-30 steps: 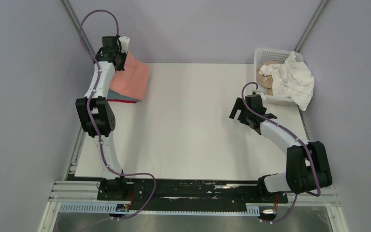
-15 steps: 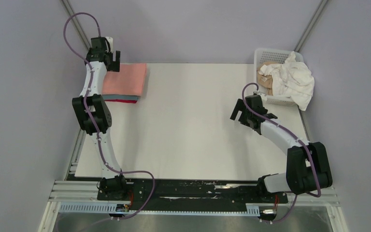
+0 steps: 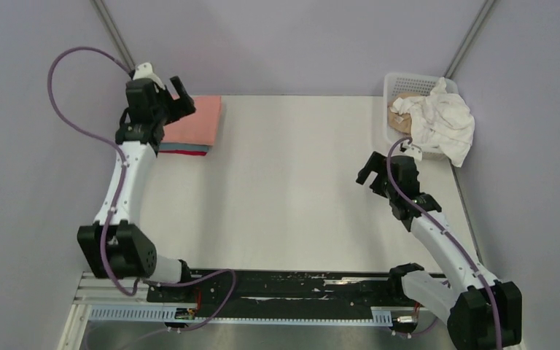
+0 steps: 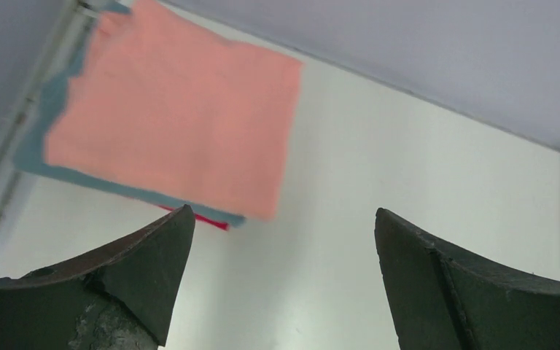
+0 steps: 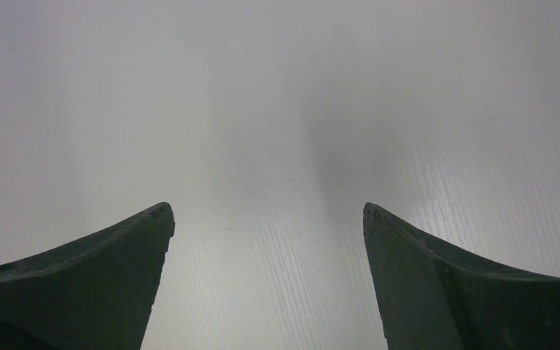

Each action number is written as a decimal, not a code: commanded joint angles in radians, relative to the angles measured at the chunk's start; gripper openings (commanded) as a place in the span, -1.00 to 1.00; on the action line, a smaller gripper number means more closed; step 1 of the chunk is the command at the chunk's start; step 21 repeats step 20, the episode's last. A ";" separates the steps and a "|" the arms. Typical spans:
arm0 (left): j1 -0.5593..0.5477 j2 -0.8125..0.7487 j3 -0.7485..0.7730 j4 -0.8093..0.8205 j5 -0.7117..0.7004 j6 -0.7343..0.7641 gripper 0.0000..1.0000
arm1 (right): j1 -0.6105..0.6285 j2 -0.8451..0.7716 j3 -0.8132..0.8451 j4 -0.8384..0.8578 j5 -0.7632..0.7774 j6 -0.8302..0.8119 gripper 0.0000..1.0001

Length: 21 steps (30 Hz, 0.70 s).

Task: Fold and stack the t-shirts
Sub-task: Reset both arms

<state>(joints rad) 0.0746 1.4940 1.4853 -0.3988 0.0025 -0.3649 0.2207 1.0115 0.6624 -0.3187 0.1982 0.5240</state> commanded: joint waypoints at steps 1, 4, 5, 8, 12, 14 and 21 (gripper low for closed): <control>-0.179 -0.279 -0.377 0.201 0.007 -0.165 1.00 | -0.005 -0.103 -0.057 -0.008 -0.042 0.015 1.00; -0.310 -0.467 -0.641 0.231 -0.086 -0.223 1.00 | -0.005 -0.151 -0.089 -0.010 -0.060 0.023 1.00; -0.336 -0.500 -0.688 0.235 -0.101 -0.232 1.00 | -0.003 -0.164 -0.099 -0.009 -0.069 0.025 1.00; -0.407 -0.655 -0.912 0.271 -0.095 -0.320 1.00 | -0.003 -0.205 -0.137 -0.003 -0.074 0.042 1.00; -0.427 -0.784 -1.068 0.296 -0.064 -0.348 1.00 | -0.002 -0.248 -0.178 0.006 -0.095 0.047 1.00; -0.427 -0.822 -1.092 0.248 -0.119 -0.345 1.00 | -0.003 -0.275 -0.205 0.008 -0.093 0.049 1.00; -0.427 -0.891 -1.103 0.203 -0.164 -0.310 1.00 | -0.004 -0.330 -0.248 0.020 -0.079 0.048 1.00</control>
